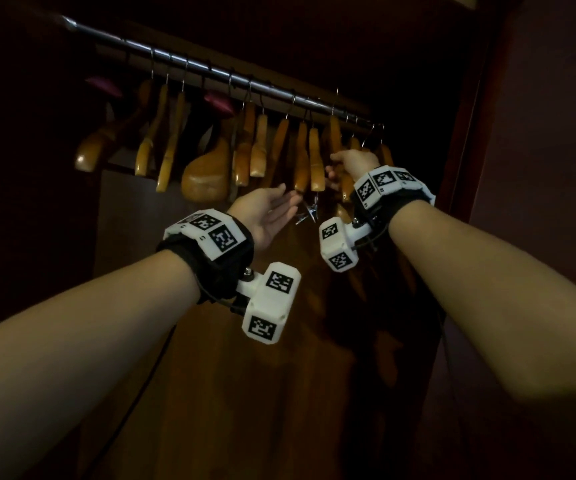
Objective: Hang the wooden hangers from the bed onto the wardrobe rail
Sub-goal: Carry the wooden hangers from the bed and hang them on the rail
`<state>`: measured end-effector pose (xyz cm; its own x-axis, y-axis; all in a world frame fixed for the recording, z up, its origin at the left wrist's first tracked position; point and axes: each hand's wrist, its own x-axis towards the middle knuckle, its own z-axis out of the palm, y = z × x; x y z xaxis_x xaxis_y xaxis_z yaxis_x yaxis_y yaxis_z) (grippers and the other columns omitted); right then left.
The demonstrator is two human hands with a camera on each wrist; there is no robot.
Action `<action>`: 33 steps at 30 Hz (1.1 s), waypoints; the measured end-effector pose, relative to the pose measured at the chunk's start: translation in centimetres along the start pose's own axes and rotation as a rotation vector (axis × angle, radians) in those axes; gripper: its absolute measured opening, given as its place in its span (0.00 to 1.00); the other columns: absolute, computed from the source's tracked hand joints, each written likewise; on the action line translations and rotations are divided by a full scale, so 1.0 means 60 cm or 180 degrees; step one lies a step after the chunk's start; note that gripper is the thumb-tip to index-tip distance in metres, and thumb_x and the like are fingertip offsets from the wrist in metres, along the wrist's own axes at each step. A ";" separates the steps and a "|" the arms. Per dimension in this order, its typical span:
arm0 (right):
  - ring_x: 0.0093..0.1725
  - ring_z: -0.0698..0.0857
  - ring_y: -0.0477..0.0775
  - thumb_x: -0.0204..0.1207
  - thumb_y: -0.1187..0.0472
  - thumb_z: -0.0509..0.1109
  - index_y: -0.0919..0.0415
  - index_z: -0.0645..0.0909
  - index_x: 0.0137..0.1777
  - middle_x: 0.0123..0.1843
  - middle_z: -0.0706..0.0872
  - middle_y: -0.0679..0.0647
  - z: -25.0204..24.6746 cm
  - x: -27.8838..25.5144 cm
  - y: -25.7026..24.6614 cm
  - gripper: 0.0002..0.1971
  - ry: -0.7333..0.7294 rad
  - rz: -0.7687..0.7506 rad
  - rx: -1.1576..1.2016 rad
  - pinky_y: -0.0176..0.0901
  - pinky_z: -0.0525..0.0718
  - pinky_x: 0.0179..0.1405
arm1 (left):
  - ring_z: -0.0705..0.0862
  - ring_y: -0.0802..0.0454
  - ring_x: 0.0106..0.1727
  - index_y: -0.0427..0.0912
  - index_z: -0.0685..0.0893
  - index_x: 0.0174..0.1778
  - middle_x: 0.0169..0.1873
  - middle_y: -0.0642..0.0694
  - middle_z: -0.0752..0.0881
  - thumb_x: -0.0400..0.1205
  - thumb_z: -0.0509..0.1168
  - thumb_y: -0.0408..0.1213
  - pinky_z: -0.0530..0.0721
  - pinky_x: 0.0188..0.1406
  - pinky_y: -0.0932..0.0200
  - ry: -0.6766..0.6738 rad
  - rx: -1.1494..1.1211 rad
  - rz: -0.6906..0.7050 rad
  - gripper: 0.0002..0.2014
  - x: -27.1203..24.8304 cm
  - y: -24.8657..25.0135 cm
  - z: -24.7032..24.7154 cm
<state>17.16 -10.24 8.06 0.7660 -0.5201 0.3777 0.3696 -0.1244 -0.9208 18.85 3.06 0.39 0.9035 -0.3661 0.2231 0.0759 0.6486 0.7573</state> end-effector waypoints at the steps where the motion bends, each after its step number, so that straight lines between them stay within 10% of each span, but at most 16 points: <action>1: 0.25 0.76 0.49 0.80 0.70 0.63 0.66 0.74 0.37 0.30 0.77 0.57 0.002 0.005 -0.002 0.08 0.0003 -0.0008 -0.0029 0.32 0.78 0.12 | 0.87 0.54 0.43 0.39 0.80 0.44 0.42 0.43 0.87 0.84 0.61 0.32 0.86 0.43 0.63 -0.0006 -0.0005 -0.0004 0.04 -0.001 0.000 0.000; 15: 0.26 0.81 0.50 0.81 0.63 0.65 0.63 0.74 0.57 0.31 0.82 0.54 0.000 0.002 0.015 0.08 -0.0065 0.0217 -0.0536 0.28 0.76 0.14 | 0.87 0.55 0.41 0.42 0.79 0.46 0.41 0.44 0.88 0.86 0.57 0.33 0.86 0.41 0.64 0.0100 0.0323 0.0125 0.06 -0.013 0.001 -0.010; 22: 0.64 0.80 0.60 0.78 0.60 0.66 0.67 0.74 0.71 0.65 0.82 0.60 -0.011 -0.045 0.013 0.22 0.0325 -0.0115 -0.0704 0.38 0.73 0.51 | 0.88 0.57 0.37 0.40 0.79 0.60 0.41 0.45 0.89 0.85 0.58 0.35 0.88 0.33 0.66 0.0109 0.0331 0.0081 0.10 -0.036 -0.008 0.001; 27: 0.57 0.83 0.60 0.78 0.56 0.66 0.68 0.76 0.67 0.58 0.83 0.60 -0.038 -0.124 0.018 0.21 0.0309 -0.0240 -0.0930 0.47 0.86 0.51 | 0.86 0.58 0.39 0.46 0.78 0.50 0.38 0.48 0.88 0.86 0.57 0.36 0.83 0.41 0.66 -0.0004 0.0336 -0.0039 0.04 -0.072 -0.036 0.014; 31: 0.49 0.83 0.55 0.79 0.59 0.66 0.60 0.80 0.41 0.39 0.80 0.52 -0.088 -0.223 0.032 0.07 0.0337 -0.0220 -0.1091 0.54 0.83 0.61 | 0.83 0.61 0.35 0.45 0.77 0.44 0.35 0.50 0.87 0.84 0.59 0.40 0.79 0.33 0.69 -0.0206 0.0539 -0.0649 0.06 -0.111 -0.125 0.021; 33: 0.48 0.80 0.55 0.78 0.60 0.66 0.65 0.82 0.54 0.38 0.77 0.51 -0.121 -0.273 0.039 0.10 0.0400 -0.0089 -0.1216 0.53 0.81 0.63 | 0.81 0.61 0.33 0.45 0.78 0.41 0.26 0.52 0.87 0.84 0.60 0.40 0.77 0.32 0.68 -0.0243 0.0632 -0.1017 0.07 -0.141 -0.181 0.032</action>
<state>1.64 -8.14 -1.00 0.6793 -0.6085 0.4101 0.1491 -0.4328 -0.8891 9.59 -2.18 -8.54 0.8129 -0.5824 -0.0039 0.2584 0.3547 0.8986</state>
